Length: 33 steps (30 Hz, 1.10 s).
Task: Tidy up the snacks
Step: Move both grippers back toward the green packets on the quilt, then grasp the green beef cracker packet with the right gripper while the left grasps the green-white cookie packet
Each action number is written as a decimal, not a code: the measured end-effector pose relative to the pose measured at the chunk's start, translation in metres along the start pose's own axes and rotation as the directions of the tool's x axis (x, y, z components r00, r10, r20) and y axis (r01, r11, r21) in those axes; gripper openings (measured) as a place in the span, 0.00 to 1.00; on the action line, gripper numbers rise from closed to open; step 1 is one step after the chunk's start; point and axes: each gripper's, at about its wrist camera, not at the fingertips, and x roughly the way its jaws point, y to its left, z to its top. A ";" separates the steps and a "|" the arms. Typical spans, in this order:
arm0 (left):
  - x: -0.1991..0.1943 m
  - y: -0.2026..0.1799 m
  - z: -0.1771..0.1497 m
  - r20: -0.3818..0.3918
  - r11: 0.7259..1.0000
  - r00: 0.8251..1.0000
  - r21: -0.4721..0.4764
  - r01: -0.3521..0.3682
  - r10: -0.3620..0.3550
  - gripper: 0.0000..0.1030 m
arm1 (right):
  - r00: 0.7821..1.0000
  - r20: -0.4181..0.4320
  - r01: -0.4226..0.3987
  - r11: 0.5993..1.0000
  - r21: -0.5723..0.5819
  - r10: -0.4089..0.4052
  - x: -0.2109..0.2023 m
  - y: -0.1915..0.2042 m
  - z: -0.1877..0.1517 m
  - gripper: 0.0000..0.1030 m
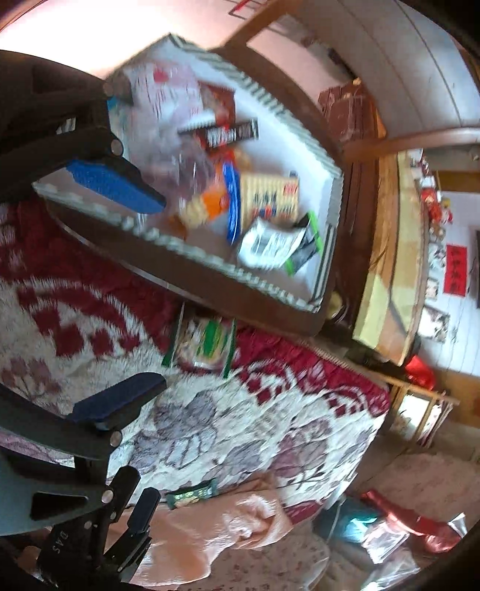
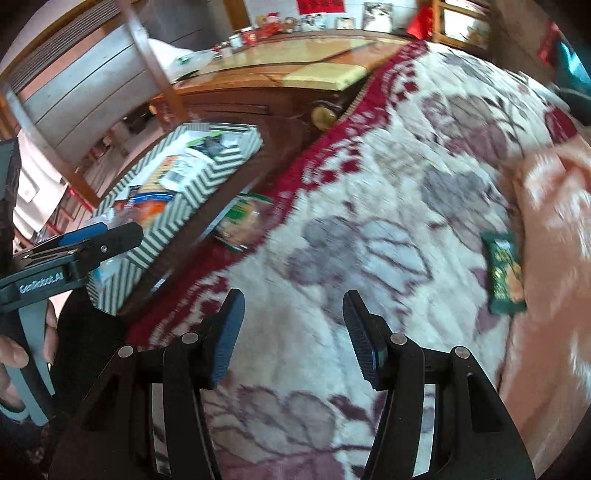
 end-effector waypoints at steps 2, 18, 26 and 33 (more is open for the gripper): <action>0.010 -0.009 0.001 -0.018 1.000 1.000 0.016 0.012 -0.012 0.87 | 1.000 0.004 0.005 1.000 0.028 -0.005 -0.003 -0.015 -0.006 0.54; 0.071 -0.044 0.012 -0.113 0.995 0.993 0.091 0.028 -0.017 0.87 | 0.990 0.023 0.126 0.951 0.281 -0.138 -0.033 -0.141 -0.038 0.54; 0.088 -0.046 0.015 -0.145 0.995 0.989 0.094 0.029 -0.015 0.87 | 0.985 -0.023 0.174 0.959 0.225 -0.173 -0.011 -0.171 -0.014 0.54; 0.102 -0.052 0.020 -0.171 0.993 0.985 0.114 0.030 -0.010 0.87 | 0.974 -0.104 0.217 0.965 0.150 -0.203 0.030 -0.191 0.021 0.55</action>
